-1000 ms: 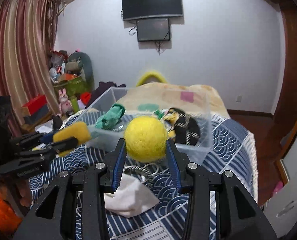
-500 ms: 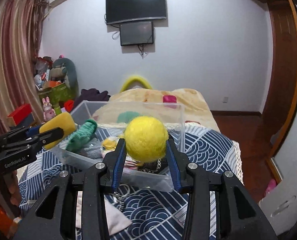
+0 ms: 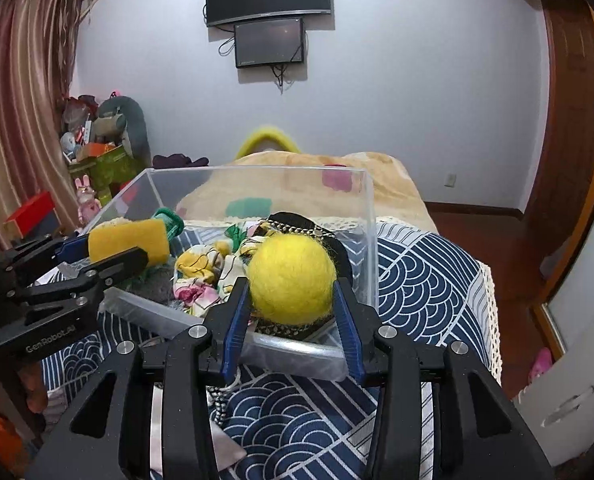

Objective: Organize soft objects
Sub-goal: 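Place the yellow sponge and yellow ball into the clear box and release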

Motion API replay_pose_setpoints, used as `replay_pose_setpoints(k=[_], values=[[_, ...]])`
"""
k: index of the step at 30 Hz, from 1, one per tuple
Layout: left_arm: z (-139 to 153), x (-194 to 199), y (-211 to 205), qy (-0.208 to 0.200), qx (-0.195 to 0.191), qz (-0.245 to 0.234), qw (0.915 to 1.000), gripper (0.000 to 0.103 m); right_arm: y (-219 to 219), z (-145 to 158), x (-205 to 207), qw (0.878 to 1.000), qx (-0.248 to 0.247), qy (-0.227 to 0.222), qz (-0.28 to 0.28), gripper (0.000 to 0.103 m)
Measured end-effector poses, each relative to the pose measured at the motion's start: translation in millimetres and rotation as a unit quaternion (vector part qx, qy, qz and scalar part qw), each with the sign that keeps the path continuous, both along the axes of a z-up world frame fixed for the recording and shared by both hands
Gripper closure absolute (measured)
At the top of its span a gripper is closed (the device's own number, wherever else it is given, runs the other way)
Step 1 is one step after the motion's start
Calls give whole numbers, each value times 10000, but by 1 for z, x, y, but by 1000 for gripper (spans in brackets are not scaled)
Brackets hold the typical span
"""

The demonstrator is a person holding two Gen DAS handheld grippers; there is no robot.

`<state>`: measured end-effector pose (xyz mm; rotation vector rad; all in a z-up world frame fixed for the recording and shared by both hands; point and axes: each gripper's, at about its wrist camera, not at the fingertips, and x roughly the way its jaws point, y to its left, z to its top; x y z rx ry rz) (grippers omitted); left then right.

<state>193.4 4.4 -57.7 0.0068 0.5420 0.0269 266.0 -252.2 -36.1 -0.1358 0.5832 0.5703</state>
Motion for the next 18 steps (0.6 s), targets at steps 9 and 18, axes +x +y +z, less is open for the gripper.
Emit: replay_pose_setpoints(k=[9, 18], values=[[6, -13, 1, 26, -86, -15, 10000, 31, -9, 7, -10, 9999, 101, -13, 36, 46], [20, -56, 3, -339, -40, 143, 9993, 1, -15, 20, -32, 9991, 303, -205, 219, 34]])
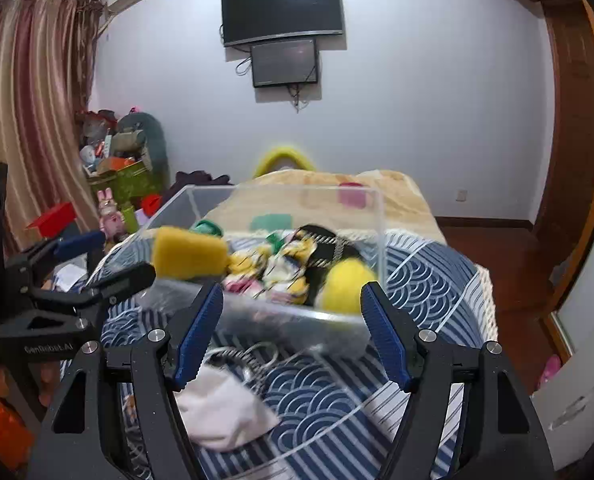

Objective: Organize soft objects
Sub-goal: 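Place the yellow sponge and yellow ball into the clear box and release, then grasp the white drawstring pouch with the left tool while the right tool grasps the beaded cord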

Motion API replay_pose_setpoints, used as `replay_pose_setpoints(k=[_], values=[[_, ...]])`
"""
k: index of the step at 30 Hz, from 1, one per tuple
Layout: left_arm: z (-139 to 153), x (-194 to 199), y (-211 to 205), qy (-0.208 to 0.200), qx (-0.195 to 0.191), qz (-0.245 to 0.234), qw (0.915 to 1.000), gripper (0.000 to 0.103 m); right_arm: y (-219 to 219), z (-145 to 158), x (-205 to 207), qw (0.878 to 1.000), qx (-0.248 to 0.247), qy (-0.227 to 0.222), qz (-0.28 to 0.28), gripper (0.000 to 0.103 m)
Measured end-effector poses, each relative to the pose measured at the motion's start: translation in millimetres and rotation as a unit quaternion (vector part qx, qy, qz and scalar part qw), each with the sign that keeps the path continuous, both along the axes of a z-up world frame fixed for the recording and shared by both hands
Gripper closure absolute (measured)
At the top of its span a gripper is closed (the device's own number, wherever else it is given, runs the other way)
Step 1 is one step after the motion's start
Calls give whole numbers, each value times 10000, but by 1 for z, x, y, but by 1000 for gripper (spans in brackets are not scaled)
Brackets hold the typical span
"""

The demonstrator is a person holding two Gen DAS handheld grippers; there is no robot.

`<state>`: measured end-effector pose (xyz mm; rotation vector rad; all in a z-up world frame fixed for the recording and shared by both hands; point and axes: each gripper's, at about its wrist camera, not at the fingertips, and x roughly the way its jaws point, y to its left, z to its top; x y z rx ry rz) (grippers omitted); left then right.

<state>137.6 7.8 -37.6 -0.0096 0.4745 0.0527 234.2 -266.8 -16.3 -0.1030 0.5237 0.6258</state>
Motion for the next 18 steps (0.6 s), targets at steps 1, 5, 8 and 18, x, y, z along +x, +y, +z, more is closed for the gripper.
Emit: replay_pose_setpoints(k=[1, 5, 8, 18], values=[[-1, -4, 1, 21, -16, 1, 10000, 1, 0, -1, -2, 10000, 4, 18, 37, 34], [-13, -15, 2, 261, -141, -84, 9995, 1, 5, -14, -12, 9997, -112, 146, 164, 34], [-28, -20, -3, 466, -225, -166, 9985, 1, 6, -30, -13, 9989, -231, 357, 194, 34], [-74, -19, -37, 1166, -366, -691, 9901, 1, -14, -71, -8, 9940, -565, 930, -81, 34]])
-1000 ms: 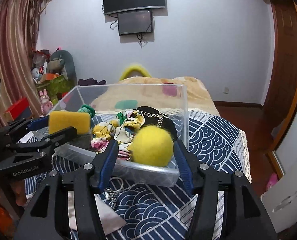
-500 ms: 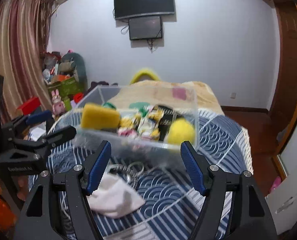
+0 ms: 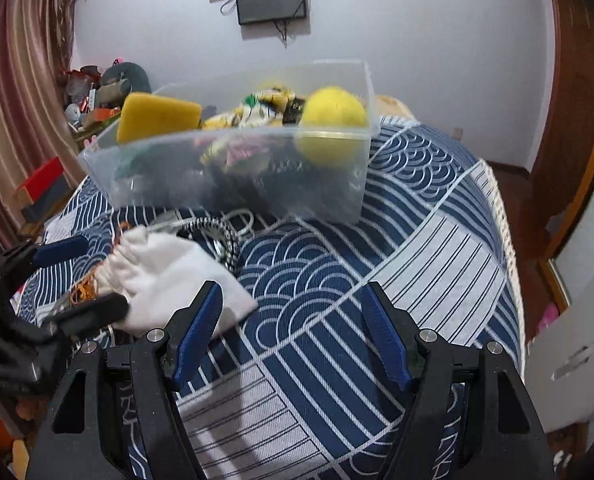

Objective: Organize soft objects
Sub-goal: 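Grasp the white drawstring pouch with the left tool while the right tool grasps the beaded cord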

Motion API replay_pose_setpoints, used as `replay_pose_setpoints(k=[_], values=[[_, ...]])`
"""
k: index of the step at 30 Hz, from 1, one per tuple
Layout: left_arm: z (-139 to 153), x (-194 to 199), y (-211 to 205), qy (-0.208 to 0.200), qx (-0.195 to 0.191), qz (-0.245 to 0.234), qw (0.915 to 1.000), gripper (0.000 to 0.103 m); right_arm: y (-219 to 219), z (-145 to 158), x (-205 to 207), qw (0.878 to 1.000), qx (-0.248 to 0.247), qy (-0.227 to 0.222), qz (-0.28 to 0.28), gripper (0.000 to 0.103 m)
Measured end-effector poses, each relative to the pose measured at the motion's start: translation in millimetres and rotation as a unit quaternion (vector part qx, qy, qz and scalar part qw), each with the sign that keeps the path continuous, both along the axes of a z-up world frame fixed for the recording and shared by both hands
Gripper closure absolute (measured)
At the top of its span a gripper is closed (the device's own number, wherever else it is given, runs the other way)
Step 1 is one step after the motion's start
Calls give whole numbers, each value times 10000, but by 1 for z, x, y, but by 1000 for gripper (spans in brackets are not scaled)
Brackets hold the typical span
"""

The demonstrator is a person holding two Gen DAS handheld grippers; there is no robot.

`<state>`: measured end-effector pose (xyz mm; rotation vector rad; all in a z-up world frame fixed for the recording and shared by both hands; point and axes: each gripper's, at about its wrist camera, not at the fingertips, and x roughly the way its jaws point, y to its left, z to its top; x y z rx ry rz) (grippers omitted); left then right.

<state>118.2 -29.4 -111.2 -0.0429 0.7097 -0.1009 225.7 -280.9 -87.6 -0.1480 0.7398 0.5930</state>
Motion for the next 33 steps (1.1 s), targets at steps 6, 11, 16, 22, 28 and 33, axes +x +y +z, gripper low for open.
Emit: replay_pose_setpoints(k=[6, 11, 16, 22, 28, 33], values=[[-19, 5, -20, 252, 123, -224, 9994, 1, 6, -6, -1, 9994, 35, 248, 230, 34], [-17, -2, -25, 32, 70, -318, 9995, 29, 7, -6, -3, 9987, 133, 367, 331, 34], [-15, -11, -15, -72, -75, -362, 9993, 58, 2, 3, -3, 9989, 282, 285, 247, 38], [-16, -15, 0, -89, -248, -391, 9989, 65, 18, 13, 0, 9995, 140, 41, 268, 69], [-16, -26, 7, -125, -279, -423, 9986, 67, 46, 4, 10, 9981, -90, 200, 574, 82], [-15, -29, 8, -142, -290, -402, 9987, 69, 53, -3, 17, 9976, -141, 268, 622, 95]])
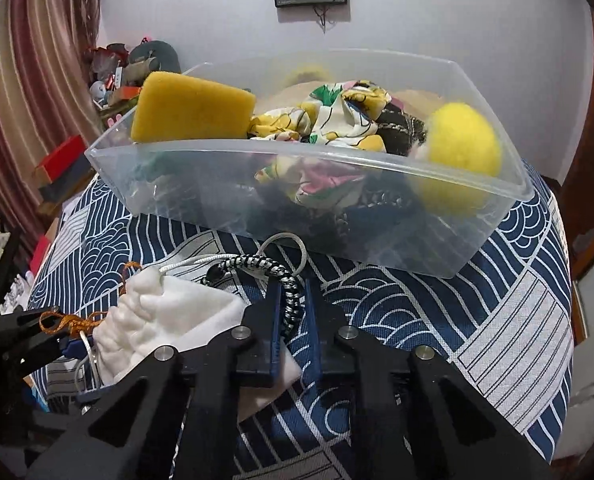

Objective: Organize soft objects
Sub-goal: 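Grasp the white drawstring pouch with the left tool while the right tool grasps the beaded cord, then lower the white pouch and beaded cord into the clear box and release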

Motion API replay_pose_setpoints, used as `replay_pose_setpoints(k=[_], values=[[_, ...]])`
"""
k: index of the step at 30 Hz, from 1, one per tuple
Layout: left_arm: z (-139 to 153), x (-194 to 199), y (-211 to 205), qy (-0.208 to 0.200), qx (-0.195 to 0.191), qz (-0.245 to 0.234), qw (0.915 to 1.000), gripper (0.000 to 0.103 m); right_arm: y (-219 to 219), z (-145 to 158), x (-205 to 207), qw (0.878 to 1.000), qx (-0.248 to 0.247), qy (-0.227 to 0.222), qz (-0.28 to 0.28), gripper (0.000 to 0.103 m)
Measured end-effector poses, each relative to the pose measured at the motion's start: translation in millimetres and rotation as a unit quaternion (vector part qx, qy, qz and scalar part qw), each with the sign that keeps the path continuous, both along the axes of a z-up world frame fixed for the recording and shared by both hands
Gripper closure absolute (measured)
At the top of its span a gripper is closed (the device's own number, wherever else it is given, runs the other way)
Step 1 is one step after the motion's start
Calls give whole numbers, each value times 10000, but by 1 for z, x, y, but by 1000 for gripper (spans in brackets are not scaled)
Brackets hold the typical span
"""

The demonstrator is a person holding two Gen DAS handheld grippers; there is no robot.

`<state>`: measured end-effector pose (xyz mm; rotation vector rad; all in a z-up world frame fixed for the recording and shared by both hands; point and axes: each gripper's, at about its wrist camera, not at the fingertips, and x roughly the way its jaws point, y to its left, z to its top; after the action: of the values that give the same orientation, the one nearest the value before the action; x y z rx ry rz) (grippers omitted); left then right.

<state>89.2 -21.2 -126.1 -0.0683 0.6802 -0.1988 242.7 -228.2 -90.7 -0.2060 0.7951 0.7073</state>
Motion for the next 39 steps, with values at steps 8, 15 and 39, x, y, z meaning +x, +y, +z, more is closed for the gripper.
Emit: replay_pose_setpoints(k=[8, 15, 39], values=[[8, 0, 12, -103, 61, 398, 9991, 77, -24, 11, -17, 9987, 94, -387, -314, 96], [32, -13, 35, -423, 7, 765, 9962, 81, -55, 32, -21, 9950, 513, -586, -623, 96], [124, 21, 41, -1616, 603, 1162, 9781, 81, -38, 105, -30, 9807, 1092, -1598, -259, 96]])
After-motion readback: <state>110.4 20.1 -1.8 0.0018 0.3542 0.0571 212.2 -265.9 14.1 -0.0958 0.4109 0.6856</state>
